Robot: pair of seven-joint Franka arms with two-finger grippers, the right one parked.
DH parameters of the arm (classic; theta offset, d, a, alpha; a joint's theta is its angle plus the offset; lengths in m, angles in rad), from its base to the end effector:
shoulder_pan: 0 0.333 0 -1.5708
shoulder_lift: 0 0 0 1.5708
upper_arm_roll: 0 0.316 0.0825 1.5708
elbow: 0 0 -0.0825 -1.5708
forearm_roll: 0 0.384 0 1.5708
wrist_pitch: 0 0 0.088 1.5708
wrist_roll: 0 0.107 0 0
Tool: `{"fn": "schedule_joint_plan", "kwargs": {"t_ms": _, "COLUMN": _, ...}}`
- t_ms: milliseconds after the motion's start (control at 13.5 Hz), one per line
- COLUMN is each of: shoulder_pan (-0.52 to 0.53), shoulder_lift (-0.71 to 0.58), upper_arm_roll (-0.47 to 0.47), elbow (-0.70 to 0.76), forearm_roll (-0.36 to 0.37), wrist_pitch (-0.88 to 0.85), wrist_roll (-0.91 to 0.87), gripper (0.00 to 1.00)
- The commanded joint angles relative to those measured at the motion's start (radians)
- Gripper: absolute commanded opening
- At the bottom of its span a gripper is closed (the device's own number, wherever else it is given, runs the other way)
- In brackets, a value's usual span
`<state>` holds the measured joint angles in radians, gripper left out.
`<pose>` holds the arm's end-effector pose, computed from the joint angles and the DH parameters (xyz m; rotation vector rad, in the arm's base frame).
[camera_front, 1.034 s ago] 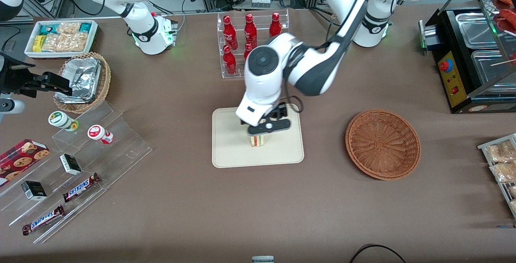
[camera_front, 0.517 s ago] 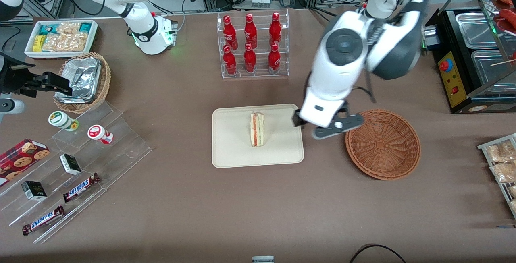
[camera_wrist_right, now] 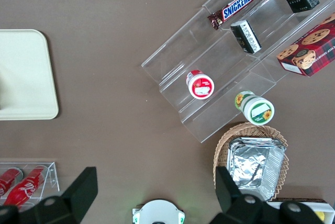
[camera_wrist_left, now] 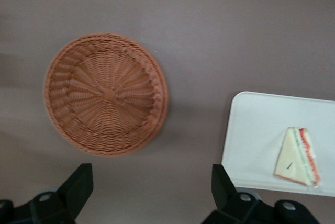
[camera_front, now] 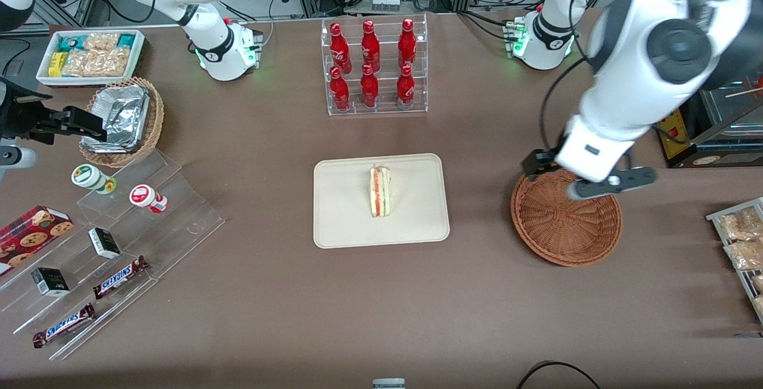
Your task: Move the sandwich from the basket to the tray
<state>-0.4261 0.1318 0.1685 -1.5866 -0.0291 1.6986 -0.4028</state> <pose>0.5787 -0.1612 0.5529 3.1323 0.2321 -0.0301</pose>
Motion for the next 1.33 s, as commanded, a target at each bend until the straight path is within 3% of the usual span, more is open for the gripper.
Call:
{"fn": "schedule_joint_plan", "kwargs": {"t_ms": 0, "shoulder_pan": 0.082, "shoulder_lift": -0.125, "upper_arm_roll": -0.012, "elbow": -0.124, "forearm_roll": 0.008, "wrist_pitch": -0.007, "wrist_roll": 0.140, "gripper": 1.00}}
{"fn": "schedule_joint_plan", "kwargs": {"t_ms": 295, "shoulder_pan": 0.187, "shoulder_lift": -0.162, "upper_arm_roll": -0.012, "elbow": -0.130, "forearm_roll": 0.006, "wrist_pitch": -0.051, "wrist_roll": 0.292, "gripper": 1.00}}
{"fn": "schedule_joint_plan", "kwargs": {"t_ms": 517, "shoulder_pan": 0.204, "shoulder_lift": -0.182, "upper_arm_roll": 0.012, "elbow": -0.136, "forearm_roll": 0.005, "wrist_pitch": -0.054, "wrist_roll": 0.329, "gripper": 1.00}}
{"fn": "schedule_joint_plan", "kwargs": {"t_ms": 960, "shoulder_pan": 0.248, "shoulder_lift": -0.107, "upper_arm_roll": 0.008, "elbow": -0.018, "forearm_roll": -0.005, "wrist_pitch": -0.053, "wrist_roll": 0.404, "gripper": 1.00}}
{"fn": "schedule_joint_plan", "kwargs": {"t_ms": 1034, "shoulder_pan": 0.268, "shoulder_lift": -0.087, "upper_arm_roll": -0.004, "elbow": 0.008, "forearm_roll": -0.006, "wrist_pitch": -0.051, "wrist_roll": 0.415, "gripper": 1.00}}
{"fn": "schedule_joint_plan", "kwargs": {"t_ms": 1255, "shoulder_pan": 0.435, "shoulder_lift": -0.029, "upper_arm_roll": -0.196, "elbow": 0.111, "forearm_roll": -0.003, "wrist_pitch": -0.068, "wrist_roll": 0.404, "gripper": 1.00}}
